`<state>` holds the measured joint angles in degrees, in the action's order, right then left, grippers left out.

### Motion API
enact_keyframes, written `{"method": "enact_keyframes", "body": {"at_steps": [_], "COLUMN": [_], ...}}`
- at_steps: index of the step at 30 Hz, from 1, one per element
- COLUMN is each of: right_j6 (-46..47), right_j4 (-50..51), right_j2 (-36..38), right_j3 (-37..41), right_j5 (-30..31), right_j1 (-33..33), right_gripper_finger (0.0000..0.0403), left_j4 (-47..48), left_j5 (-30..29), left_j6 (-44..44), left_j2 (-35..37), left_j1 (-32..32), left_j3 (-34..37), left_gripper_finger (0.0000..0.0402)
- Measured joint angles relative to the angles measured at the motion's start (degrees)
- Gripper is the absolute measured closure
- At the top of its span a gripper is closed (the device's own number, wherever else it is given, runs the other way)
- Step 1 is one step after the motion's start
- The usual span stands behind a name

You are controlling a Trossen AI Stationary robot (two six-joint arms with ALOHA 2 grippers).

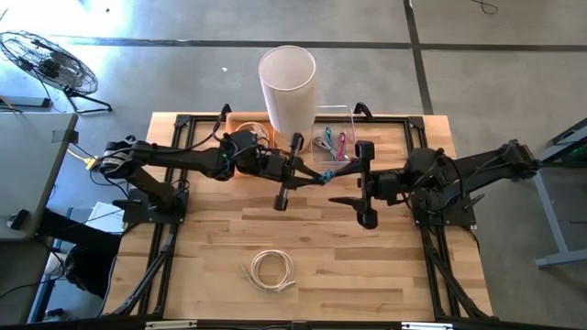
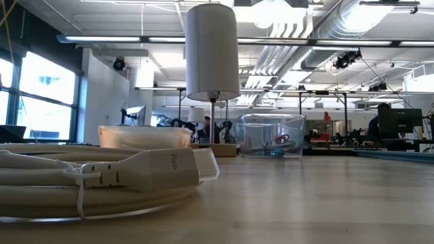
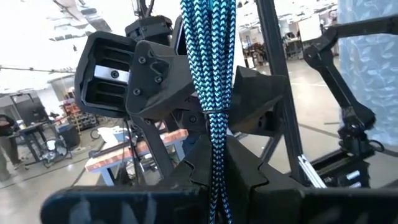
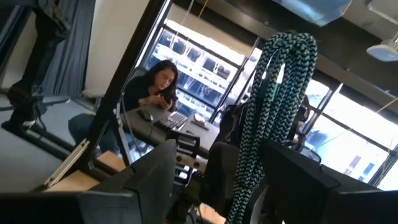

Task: Pick & Place USB Port
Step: Put the blue and black charger cable into the transparent bin

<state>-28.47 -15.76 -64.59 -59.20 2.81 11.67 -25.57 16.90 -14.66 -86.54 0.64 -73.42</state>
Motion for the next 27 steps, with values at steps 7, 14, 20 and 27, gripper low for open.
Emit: {"method": "enact_keyframes", "body": {"at_steps": [7, 14, 20, 27], "right_j6": [0.2, -0.4, -1.0, -0.2], "right_j4": [4.3, 1.8, 1.0, 1.0], "right_j2": [0.3, 0.5, 0.5, 0.5], "right_j3": [0.0, 0.0, 0.0, 0.0], "right_j5": [7.7, 6.1, 3.6, 0.0], "right_j1": [-0.1, -0.5, -0.5, -0.5], "right_gripper_finger": [0.0174, 0.0174, 0.0176, 0.0197], "left_j4": [0.0, 0.3, 0.5, 1.8], "left_j5": [1.2, 1.8, 2.0, 1.7], "left_j6": [0.0, -0.1, -0.3, -1.8], "left_j2": [0.0, 0.0, 0.0, 0.0], "left_j1": [0.2, 0.1, 0.2, 0.1], "left_j3": [0.1, 0.0, 0.0, 0.0], "left_gripper_finger": [0.0387, 0.0387, 0.0387, 0.0387]}}
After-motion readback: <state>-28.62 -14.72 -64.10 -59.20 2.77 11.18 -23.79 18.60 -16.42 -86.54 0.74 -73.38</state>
